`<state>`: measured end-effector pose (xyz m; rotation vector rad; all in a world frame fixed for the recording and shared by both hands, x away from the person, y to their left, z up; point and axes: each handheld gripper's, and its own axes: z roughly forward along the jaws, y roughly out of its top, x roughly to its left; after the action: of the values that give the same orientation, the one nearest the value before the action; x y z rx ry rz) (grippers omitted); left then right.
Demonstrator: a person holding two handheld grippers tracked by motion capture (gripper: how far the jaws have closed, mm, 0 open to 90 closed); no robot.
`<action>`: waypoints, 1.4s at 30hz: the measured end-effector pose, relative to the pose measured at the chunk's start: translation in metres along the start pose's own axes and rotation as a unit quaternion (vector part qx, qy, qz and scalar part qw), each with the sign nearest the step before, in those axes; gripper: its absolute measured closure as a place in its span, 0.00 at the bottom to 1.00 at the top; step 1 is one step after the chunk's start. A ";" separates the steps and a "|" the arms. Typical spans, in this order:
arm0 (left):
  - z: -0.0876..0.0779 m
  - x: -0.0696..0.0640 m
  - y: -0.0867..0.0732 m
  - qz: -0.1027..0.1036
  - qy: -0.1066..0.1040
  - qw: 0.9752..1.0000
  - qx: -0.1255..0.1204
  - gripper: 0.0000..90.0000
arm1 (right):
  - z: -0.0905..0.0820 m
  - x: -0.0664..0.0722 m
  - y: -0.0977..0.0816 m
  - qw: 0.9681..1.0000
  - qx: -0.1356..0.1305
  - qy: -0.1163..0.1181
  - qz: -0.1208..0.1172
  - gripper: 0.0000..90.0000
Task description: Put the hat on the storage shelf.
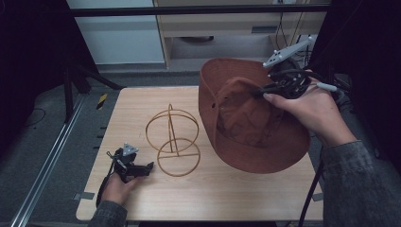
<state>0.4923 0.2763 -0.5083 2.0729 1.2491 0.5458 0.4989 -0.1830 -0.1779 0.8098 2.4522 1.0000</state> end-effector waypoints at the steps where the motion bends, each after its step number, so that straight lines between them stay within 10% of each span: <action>1: 0.000 0.000 0.000 0.000 0.000 1.000 0.000 0.00 | 0.001 0.002 0.002 1.000 -0.001 0.000 -0.002 0.99; 42: 0.000 0.000 0.000 0.000 -0.001 1.000 0.001 0.00 | 0.046 0.058 0.065 0.997 -0.028 0.055 -0.055 0.99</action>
<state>0.4924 0.2767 -0.5081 2.0737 1.2488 0.5422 0.5023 -0.0849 -0.1687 0.6107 2.5177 1.0935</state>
